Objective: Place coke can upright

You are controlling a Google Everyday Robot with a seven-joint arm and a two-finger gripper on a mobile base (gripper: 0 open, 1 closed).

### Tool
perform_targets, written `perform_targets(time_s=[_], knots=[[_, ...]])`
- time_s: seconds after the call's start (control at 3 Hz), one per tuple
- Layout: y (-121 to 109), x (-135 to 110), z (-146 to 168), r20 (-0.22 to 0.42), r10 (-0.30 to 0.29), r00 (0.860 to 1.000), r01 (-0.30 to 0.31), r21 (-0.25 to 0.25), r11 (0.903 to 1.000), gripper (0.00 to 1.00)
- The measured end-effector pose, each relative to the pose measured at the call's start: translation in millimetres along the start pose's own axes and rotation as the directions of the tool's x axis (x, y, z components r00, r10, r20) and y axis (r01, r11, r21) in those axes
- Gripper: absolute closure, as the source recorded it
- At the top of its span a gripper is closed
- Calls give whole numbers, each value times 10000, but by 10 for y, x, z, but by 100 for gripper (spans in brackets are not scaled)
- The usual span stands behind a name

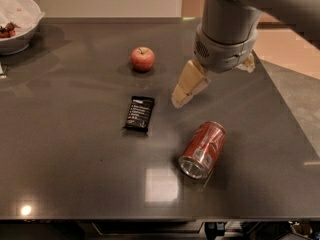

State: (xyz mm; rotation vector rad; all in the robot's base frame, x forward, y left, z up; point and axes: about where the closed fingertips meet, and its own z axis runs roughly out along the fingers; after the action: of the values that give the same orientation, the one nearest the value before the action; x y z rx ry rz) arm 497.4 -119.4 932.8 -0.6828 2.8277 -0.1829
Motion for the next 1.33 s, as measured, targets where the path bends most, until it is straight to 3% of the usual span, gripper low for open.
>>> perform_targets(time_s=[0.33,0.67,1.0,1.33], knots=[[53,13,12,-289,1117,9933,-1116,37,9937,0],[88,13,19,-415,1874,9814,-1873,54,9823,0],[216,136,134,-752,2987,9514,-2982,178,9543,0],[348,325,298,-1268,4381,8899,-4358,471,8988,0]])
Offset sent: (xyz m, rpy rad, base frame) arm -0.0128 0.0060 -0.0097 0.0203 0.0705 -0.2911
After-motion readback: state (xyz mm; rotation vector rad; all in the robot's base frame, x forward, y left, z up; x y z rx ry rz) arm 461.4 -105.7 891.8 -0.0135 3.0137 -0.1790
